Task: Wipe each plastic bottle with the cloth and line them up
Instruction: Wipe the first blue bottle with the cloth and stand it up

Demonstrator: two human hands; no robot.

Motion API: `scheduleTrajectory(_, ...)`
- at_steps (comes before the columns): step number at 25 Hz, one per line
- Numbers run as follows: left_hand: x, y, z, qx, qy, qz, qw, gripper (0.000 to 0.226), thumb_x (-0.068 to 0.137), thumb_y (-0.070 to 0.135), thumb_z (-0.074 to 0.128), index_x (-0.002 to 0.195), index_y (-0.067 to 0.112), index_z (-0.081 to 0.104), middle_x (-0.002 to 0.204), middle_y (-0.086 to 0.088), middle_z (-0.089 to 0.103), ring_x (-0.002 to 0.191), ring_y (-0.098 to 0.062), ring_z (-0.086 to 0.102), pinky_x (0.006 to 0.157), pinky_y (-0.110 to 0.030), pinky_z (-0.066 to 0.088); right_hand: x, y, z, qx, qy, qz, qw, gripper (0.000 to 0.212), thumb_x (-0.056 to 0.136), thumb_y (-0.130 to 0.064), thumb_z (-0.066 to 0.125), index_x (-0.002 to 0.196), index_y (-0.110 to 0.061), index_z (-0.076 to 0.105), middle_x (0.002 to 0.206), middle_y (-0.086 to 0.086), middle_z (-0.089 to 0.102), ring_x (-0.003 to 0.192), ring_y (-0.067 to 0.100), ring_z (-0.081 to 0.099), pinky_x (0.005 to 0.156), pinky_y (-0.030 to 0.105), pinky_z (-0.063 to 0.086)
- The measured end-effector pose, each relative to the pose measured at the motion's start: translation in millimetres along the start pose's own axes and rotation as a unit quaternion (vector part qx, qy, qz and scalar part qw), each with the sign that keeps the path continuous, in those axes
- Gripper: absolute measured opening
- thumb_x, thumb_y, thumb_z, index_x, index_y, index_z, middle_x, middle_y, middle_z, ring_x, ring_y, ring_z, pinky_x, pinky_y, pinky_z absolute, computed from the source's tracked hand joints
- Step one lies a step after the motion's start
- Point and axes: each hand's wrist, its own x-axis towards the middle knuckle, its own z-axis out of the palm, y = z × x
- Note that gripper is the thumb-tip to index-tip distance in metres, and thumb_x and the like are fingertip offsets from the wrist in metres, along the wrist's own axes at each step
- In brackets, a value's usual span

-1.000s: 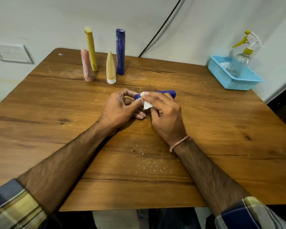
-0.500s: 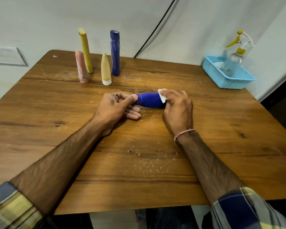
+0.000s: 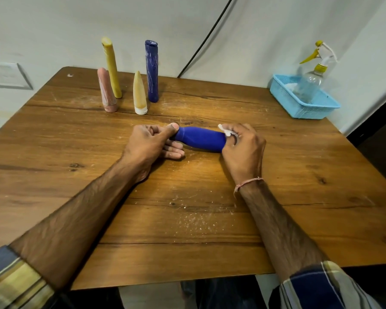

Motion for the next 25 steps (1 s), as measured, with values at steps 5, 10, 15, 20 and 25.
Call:
scheduleTrajectory(5,-7,-5,7,0.04,0.0,0.057,0.998,0.026,0.087,0.02,0.075,0.106,0.005,0.066,0.084,-0.018,0.077,0.069,-0.025,0.076,0.063,-0.031,0.065,-19,-32,15,0.022,-0.024,-0.139,0.99,0.035,0.083,0.008,0.059,0.112,-0.007,0.072,0.101,0.006,0.069,0.097,0.018,0.057,0.084,0.025,0.049)
scheduleTrajectory(10,-14,-13,9,0.152,0.055,0.223,0.961,0.03,0.082,0.023,0.083,0.104,0.012,0.067,0.085,-0.009,0.074,0.071,-0.024,0.075,0.063,-0.038,0.064,-13,-45,4,0.106,-0.014,-0.099,0.989,0.035,0.085,0.008,0.061,0.113,-0.008,0.072,0.108,0.004,0.069,0.1,0.014,0.063,0.087,0.025,0.055)
scheduleTrajectory(15,-23,1,21,0.275,0.117,0.398,0.867,0.029,0.078,0.023,0.086,0.096,0.013,0.066,0.077,0.011,0.064,0.07,-0.008,0.064,0.061,-0.013,0.054,-3,-68,-23,0.146,-0.025,-0.142,0.979,0.037,0.083,0.011,0.062,0.11,-0.012,0.073,0.109,0.001,0.07,0.103,0.011,0.064,0.089,0.021,0.055)
scheduleTrajectory(20,-32,-2,23,0.281,0.109,0.369,0.879,0.029,0.079,0.024,0.086,0.097,0.012,0.067,0.076,0.011,0.063,0.064,-0.004,0.062,0.06,-0.015,0.056,-24,-62,-33,0.15,-0.01,-0.163,0.975,0.038,0.081,0.01,0.066,0.111,-0.01,0.074,0.107,0.003,0.073,0.101,0.013,0.065,0.084,0.025,0.057)
scheduleTrajectory(25,-38,-6,28,0.273,0.114,0.315,0.902,0.028,0.08,0.023,0.085,0.099,0.011,0.069,0.077,0.006,0.068,0.059,-0.005,0.068,0.051,-0.024,0.06,-26,-64,-41,0.137,-0.019,-0.169,0.976,0.036,0.077,0.01,0.065,0.103,-0.013,0.076,0.1,0.0,0.075,0.095,0.011,0.065,0.08,0.028,0.057)
